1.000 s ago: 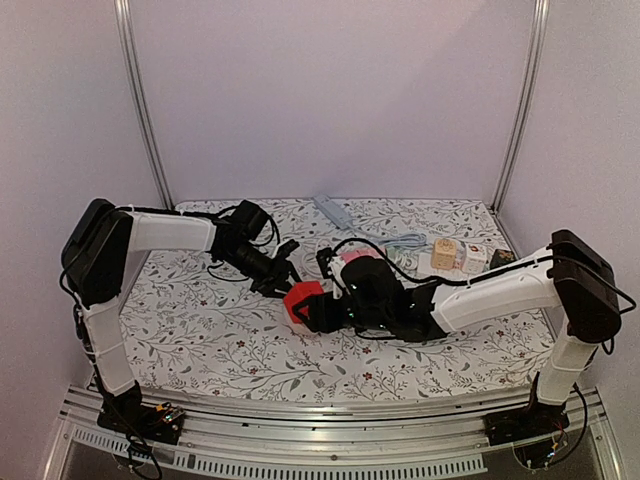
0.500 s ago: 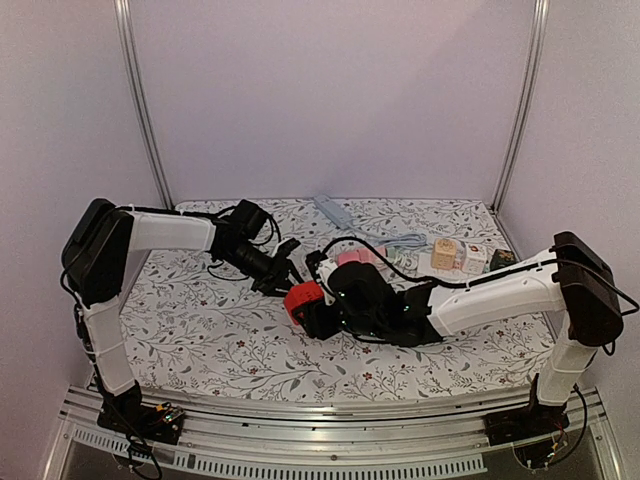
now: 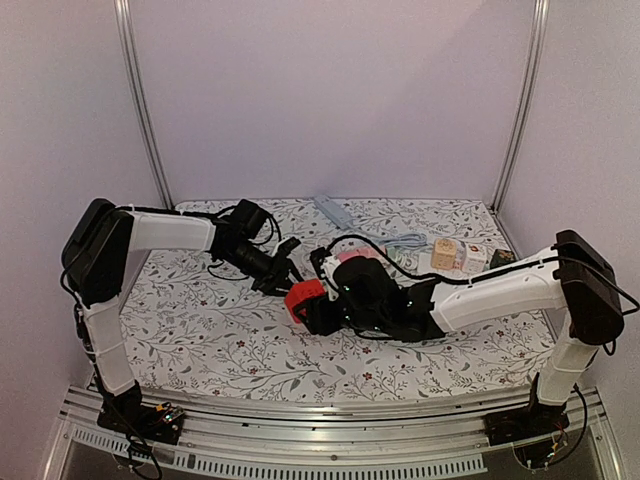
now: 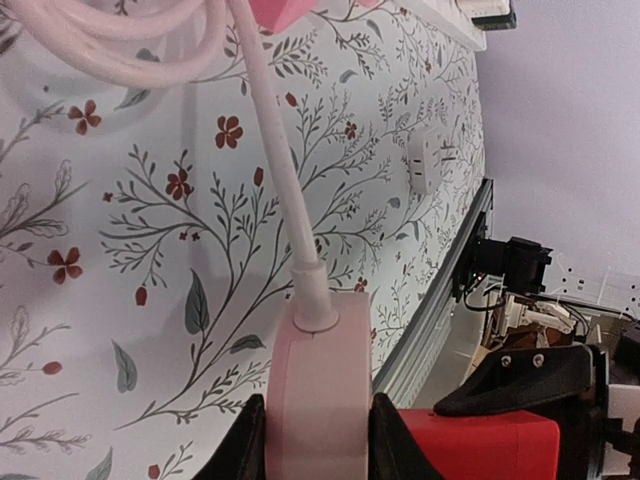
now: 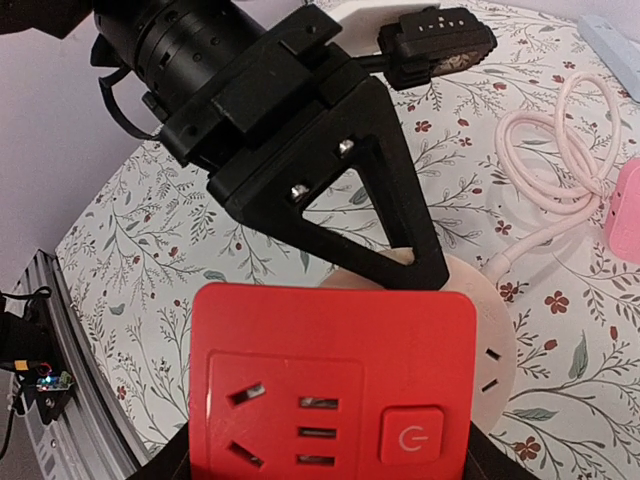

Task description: Pull the plug off the socket

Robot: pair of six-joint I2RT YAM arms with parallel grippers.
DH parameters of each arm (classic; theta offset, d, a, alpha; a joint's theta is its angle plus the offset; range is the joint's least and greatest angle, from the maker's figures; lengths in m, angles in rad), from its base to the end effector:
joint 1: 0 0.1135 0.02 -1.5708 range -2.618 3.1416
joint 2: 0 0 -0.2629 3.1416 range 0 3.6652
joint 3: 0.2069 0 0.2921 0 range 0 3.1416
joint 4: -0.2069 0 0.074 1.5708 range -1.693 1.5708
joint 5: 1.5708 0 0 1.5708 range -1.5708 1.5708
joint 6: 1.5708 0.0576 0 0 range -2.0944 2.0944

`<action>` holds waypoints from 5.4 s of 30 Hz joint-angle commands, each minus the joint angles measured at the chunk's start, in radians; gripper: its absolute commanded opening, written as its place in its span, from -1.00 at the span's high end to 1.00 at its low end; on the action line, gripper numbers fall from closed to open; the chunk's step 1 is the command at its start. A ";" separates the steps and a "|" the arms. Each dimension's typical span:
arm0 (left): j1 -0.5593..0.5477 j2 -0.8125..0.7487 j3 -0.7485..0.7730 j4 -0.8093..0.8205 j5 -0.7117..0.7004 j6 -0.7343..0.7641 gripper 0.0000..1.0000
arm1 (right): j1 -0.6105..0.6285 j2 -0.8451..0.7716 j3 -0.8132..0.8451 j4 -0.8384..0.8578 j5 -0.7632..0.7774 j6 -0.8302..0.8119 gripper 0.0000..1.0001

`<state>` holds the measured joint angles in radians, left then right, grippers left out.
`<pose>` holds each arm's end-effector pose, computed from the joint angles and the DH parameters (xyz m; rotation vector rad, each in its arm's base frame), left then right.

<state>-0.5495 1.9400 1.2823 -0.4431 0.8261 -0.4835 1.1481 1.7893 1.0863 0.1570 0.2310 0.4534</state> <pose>0.3437 -0.2602 0.1306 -0.3840 -2.7741 1.3908 0.1946 0.4005 0.1636 -0.6080 2.0972 0.7039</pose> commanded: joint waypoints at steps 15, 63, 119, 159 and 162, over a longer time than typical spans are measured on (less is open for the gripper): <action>-0.024 -0.041 -0.001 -0.034 0.077 0.038 0.53 | -0.151 0.006 -0.077 0.191 -0.146 0.190 0.54; 0.025 -0.023 0.005 -0.048 0.094 0.037 0.59 | -0.063 -0.064 -0.140 0.278 -0.026 0.039 0.59; 0.067 -0.050 0.019 -0.107 -0.031 0.069 0.60 | -0.020 -0.266 -0.084 -0.124 0.149 -0.028 0.60; 0.185 -0.132 0.021 -0.201 -0.195 0.113 0.59 | -0.268 -0.134 0.074 -1.106 -0.204 0.173 0.47; 0.186 -0.125 0.023 -0.206 -0.194 0.116 0.60 | -0.284 -0.096 0.096 -1.112 -0.218 0.159 0.41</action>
<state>-0.3828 1.8389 1.2892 -0.6147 0.6552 -0.3779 0.8883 1.6505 1.1412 -0.9089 0.0509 0.6464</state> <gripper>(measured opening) 0.279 0.609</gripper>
